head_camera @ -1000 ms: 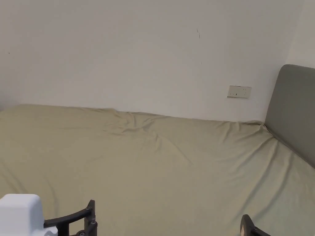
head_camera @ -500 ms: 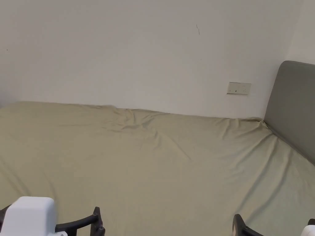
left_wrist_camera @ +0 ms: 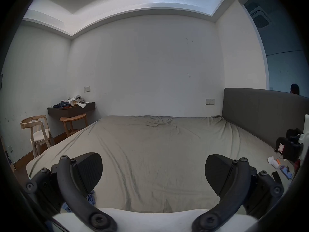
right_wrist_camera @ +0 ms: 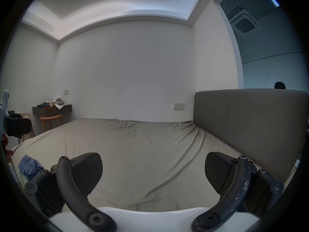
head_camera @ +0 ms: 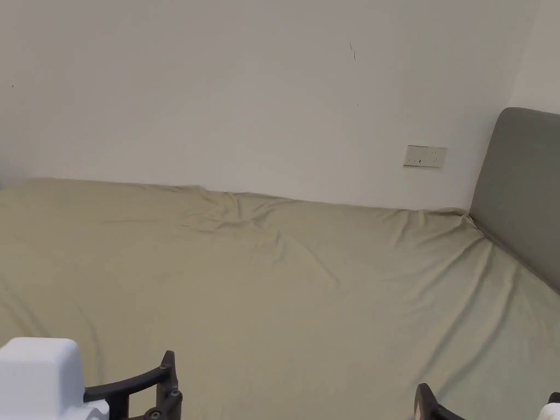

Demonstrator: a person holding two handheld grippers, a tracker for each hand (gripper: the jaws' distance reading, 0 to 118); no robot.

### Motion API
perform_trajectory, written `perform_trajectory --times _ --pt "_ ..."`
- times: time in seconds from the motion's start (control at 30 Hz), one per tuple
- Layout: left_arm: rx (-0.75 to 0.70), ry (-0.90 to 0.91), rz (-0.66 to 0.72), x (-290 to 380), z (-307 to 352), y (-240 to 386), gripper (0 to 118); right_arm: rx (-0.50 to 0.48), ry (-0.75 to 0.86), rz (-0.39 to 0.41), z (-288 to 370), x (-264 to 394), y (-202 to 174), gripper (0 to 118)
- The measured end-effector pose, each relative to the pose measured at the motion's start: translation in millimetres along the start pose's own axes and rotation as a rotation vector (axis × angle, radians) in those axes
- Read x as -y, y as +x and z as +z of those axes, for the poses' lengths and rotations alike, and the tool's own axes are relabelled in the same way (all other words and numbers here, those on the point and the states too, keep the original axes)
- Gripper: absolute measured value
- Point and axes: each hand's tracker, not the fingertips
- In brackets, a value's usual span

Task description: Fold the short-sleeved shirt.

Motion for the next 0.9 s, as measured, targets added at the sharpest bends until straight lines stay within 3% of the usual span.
perform_trajectory --times 0.9 --pt "0.009 -0.019 -0.008 -2.2 -1.2 3.6 118 -0.024 -0.008 -0.026 -1.0 -1.7 0.9 118"
